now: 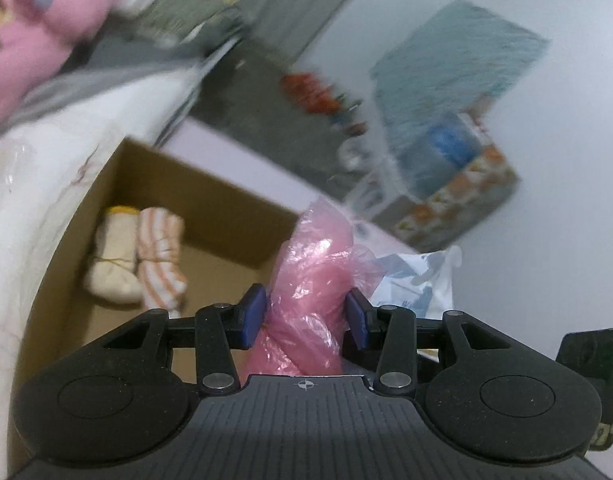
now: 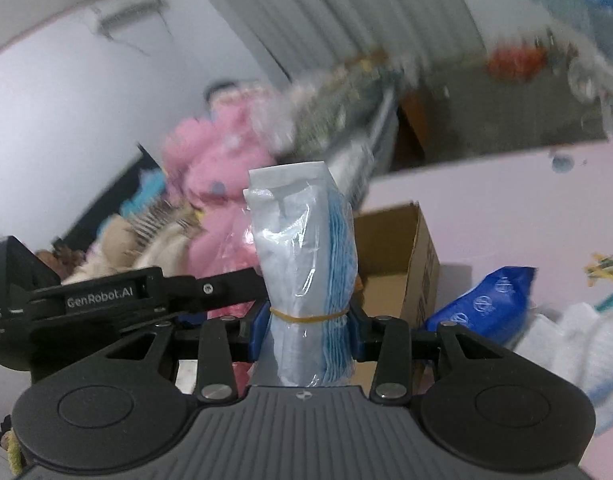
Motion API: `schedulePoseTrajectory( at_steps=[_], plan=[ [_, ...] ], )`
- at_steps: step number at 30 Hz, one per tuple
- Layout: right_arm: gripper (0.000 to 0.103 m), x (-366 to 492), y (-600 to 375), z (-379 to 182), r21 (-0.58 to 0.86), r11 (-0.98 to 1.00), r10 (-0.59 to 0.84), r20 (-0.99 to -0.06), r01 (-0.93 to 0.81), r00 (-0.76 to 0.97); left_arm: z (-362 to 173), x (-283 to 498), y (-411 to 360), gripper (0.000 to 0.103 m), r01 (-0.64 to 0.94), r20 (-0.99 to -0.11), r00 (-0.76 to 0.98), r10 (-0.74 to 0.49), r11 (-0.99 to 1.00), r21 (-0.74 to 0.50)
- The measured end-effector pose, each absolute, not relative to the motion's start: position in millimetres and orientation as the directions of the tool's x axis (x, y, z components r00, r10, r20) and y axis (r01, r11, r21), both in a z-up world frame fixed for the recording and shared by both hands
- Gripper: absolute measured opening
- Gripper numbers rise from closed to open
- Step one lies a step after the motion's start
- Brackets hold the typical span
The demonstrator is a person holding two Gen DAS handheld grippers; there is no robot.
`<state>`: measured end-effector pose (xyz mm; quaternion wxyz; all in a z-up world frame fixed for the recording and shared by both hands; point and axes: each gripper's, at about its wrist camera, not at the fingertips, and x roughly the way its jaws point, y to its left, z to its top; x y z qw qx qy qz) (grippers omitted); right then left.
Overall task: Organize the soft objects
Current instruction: 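Lower pink bag and blue packet into the box and open both tools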
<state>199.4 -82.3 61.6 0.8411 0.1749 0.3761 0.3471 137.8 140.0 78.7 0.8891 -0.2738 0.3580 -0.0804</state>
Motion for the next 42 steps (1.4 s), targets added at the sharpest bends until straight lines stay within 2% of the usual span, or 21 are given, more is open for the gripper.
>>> schedulePoseTrajectory(
  at_steps=[7, 15, 17, 20, 22, 35, 42],
  plan=[
    [0.037, 269, -33, 27, 0.479, 0.793, 0.607, -0.676, -0.376, 0.418, 33, 212, 165, 0.042, -0.200, -0.704, 0.624, -0.339, 0.801, -0.564],
    [0.041, 293, -11, 18, 0.350, 0.855, 0.503, -0.739, -0.382, 0.448, 8, 247, 179, 0.043, -0.271, -0.724, 0.585, -0.365, 0.754, -0.599],
    [0.045, 293, -7, 18, 0.328, 0.857, 0.494, -0.741, -0.397, 0.455, 0, 253, 181, 0.043, -0.309, -0.743, 0.568, -0.355, 0.745, -0.592],
    [0.046, 288, 8, 19, 0.243, 0.871, 0.451, -0.742, -0.428, 0.496, -14, 261, 187, 0.043, -0.365, -0.758, 0.544, -0.359, 0.713, -0.599],
    [0.046, 288, 16, 17, 0.209, 0.873, 0.434, -0.748, -0.441, 0.503, -16, 262, 190, 0.046, -0.381, -0.763, 0.543, -0.351, 0.707, -0.596],
    [0.046, 282, 13, 29, 0.195, 0.871, 0.442, -0.711, -0.451, 0.547, 2, 254, 184, 0.057, -0.342, -0.762, 0.567, -0.313, 0.752, -0.564],
    [0.045, 276, 20, 31, 0.067, 0.871, 0.392, -0.689, -0.486, 0.609, 6, 251, 184, 0.058, -0.347, -0.753, 0.588, -0.295, 0.749, -0.564]
  ],
)
